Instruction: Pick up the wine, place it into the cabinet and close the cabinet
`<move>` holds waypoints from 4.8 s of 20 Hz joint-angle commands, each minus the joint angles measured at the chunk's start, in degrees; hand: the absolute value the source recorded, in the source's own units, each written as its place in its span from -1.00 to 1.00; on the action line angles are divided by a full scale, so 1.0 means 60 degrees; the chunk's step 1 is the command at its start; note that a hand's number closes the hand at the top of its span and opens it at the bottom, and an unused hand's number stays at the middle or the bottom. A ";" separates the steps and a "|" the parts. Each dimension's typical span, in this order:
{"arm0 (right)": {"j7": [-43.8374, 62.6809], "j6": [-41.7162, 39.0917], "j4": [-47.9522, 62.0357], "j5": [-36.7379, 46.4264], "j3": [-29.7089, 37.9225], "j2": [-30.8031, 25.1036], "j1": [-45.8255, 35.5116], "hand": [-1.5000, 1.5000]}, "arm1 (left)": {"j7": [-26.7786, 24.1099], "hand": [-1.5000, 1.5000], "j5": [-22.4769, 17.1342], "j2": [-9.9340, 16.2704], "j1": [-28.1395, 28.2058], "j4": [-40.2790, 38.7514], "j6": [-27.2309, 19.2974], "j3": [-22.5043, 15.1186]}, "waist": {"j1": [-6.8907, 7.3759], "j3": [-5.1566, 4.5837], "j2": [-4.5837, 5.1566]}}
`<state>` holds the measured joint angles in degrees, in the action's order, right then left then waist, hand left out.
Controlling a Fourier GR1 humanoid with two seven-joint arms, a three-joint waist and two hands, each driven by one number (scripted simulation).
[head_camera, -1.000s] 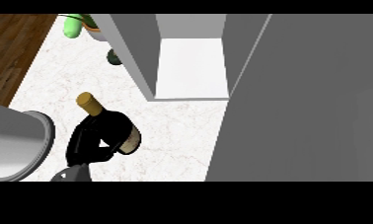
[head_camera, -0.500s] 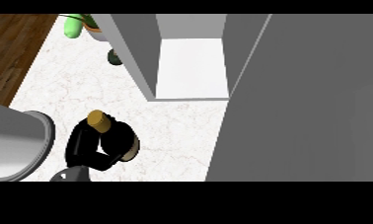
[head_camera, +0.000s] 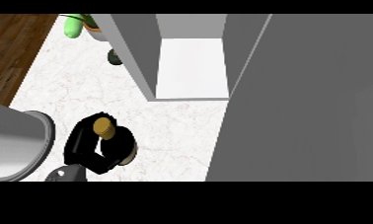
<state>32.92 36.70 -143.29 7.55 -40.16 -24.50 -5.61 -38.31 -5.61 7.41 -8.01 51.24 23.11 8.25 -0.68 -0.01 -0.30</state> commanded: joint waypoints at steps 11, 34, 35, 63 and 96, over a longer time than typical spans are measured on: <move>0.0204 0.0043 -0.1857 0.0722 -0.0083 -0.0692 0.0826 -1.00 | 0.1840 1.00 -0.0331 -0.1216 0.1110 0.3497 -0.0889 -0.1873 | 0.0019 -0.0001 -0.0005; -0.1200 0.0269 -0.1739 0.0339 -0.0251 -0.1331 0.1809 -1.00 | 0.3391 1.00 -0.0040 -0.1232 -0.1078 0.3950 -0.5226 -0.3517 | -0.0063 0.0000 0.0022; -0.1093 0.0288 -0.2120 -0.0077 -0.0120 -0.1478 0.1948 -1.00 | 0.3767 1.00 -0.0167 -0.1232 -0.1577 0.3960 -0.5253 -0.3424 | -0.0127 0.0001 0.0017; -0.2747 -0.0234 -0.1239 -0.1117 0.0193 -0.1274 0.2250 -1.00 | 0.1991 1.00 -0.2514 -0.1234 -0.6576 -0.3009 -0.6179 -0.3591 | -0.0449 -0.0007 0.0148; -0.4800 -0.1093 -0.1206 -0.1567 -0.0187 -0.1683 0.3664 -1.00 | 0.1280 -1.00 -0.2734 -0.0621 -0.9553 -0.7504 -0.7560 -0.2767 | -0.1178 -0.0004 0.0406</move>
<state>2.79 30.86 -142.94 0.44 -40.60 -33.27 13.74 -29.74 -23.02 1.98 -64.42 7.78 -21.63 -8.01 -7.15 -0.05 1.96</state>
